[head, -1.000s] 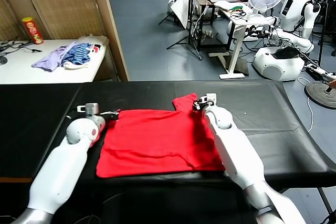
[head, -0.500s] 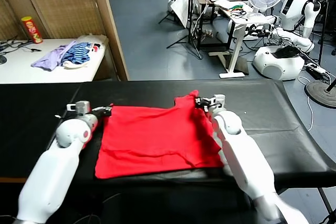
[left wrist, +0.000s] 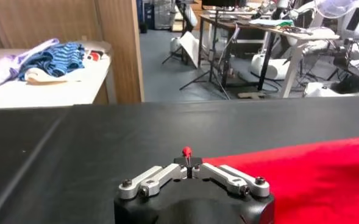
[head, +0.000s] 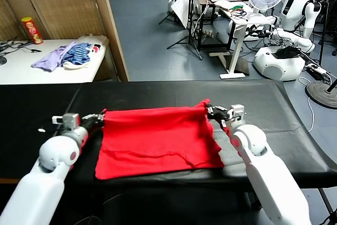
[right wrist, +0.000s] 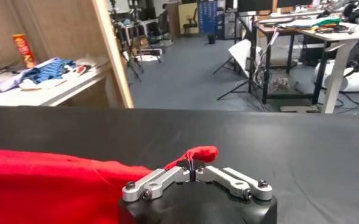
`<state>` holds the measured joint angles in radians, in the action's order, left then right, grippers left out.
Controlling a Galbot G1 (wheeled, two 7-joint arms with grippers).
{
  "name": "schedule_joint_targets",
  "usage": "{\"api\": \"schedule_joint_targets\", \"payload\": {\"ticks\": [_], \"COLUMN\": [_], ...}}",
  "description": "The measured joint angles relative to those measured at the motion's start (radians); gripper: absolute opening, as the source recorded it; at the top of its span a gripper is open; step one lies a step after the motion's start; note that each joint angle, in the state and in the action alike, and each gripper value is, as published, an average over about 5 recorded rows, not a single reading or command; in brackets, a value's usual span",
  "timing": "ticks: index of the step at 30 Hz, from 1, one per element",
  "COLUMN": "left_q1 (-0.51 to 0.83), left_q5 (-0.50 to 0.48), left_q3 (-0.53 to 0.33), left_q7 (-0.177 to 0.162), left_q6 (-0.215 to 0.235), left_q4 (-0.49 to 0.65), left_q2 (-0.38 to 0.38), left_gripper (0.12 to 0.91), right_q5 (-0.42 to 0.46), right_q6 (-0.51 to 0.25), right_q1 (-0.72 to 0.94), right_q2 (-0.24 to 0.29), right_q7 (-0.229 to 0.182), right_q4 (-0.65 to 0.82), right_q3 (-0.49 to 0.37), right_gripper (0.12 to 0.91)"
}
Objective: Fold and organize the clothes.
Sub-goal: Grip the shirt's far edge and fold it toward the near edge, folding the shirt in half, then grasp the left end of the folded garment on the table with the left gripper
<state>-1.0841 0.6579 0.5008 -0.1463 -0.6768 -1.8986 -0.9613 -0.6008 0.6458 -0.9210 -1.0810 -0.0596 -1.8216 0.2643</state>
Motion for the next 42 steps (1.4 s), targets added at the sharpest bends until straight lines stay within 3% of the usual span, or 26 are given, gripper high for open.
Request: {"api": "schedule_joint_targets", "payload": {"ticks": [8,17,20,22,25,28,33,36,42], "left_q1": [-0.125,-0.283,-0.317,-0.332,-0.349,-0.364,-0.363,-0.335,-0.228], "left_q5": [-0.062,-0.156,-0.163,-0.163,-0.156,-0.136,-0.081,-0.036,0.053], "left_q3": [0.043,0.068,0.073,0.075,0.081,0.092,0.106,0.097,0.056], "left_q7": [0.01,0.015,0.01,0.003,-0.004,-0.005,-0.023,-0.045,-0.067], "left_q6": [-0.011,-0.012,-0.021,-0.032,-0.042,-0.048,-0.047,-0.025,0.002], "left_q4": [-0.099,-0.155,-0.167,-0.176,-0.194,-0.217,-0.254,-0.249,-0.151], "left_q2": [0.008,-0.01,-0.017,-0.022,-0.028,-0.029,-0.022,-0.021,-0.053], "left_gripper": [0.128,0.128,0.128,0.144,0.252,0.419,0.668,0.772,0.797], "right_q5": [0.047,0.07,0.066,0.063,0.051,0.036,0.036,0.054,0.085], "right_q6": [0.081,0.091,0.091,0.091,0.091,0.09,0.048,0.016,0.005], "right_q1": [-0.102,-0.182,-0.201,-0.214,-0.234,-0.247,-0.218,-0.175,-0.083], "right_q2": [0.041,0.044,0.043,0.044,0.047,0.049,0.028,-0.001,-0.063], "right_q7": [-0.02,-0.047,-0.056,-0.057,-0.055,-0.056,-0.093,-0.102,-0.102], "right_q4": [-0.116,-0.161,-0.177,-0.19,-0.213,-0.234,-0.216,-0.168,-0.028], "right_q3": [0.013,0.019,0.03,0.041,0.06,0.084,0.103,0.089,0.032], "right_gripper": [0.127,0.129,0.16,0.231,0.377,0.527,0.761,0.793,0.798]}}
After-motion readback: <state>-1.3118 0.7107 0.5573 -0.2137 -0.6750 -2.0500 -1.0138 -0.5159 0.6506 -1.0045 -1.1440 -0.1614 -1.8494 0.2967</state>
